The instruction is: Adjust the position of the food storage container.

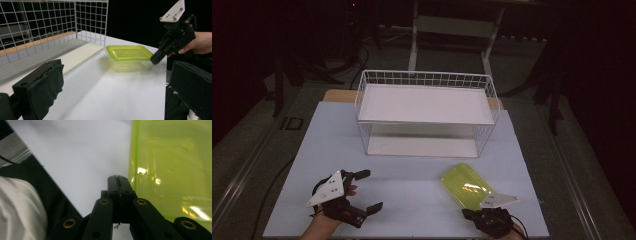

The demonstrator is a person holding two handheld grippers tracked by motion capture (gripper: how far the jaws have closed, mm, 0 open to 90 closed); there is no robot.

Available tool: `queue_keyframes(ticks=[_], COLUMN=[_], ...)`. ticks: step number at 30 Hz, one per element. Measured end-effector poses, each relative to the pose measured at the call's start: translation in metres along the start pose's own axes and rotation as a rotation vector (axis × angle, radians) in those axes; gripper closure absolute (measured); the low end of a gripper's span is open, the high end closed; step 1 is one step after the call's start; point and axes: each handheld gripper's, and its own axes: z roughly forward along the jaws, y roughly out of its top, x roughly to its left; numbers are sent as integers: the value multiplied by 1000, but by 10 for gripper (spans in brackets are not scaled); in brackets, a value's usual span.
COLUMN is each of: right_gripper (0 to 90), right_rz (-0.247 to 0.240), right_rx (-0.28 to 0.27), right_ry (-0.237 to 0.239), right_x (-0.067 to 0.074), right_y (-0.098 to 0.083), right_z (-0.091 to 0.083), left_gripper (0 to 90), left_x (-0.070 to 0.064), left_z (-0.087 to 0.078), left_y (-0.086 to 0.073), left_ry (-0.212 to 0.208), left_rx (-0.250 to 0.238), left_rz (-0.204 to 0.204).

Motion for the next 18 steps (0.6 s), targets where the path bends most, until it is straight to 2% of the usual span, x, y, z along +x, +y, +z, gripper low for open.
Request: queue_keyframes(ticks=[4,9,16,18], right_gripper=[900,900,900,900], right_rz=[19,58,73,64], right_rx=[-8,-16,-37,-42], right_ry=[-56,-87,-122,-141], right_x=[-15,-34,-50,-54], right_y=[-4,-7,-9,-10], right_z=[-8,-14,-20,-21], left_gripper=[1,1,1,1], left_x=[0,-1,-1,-1], left_z=[1,1,2,2], left_y=[0,0,-1,-1], left_ry=[-1,-2,-4,-5], left_rx=[5,6,5,9], left_rz=[4,4,1,4])
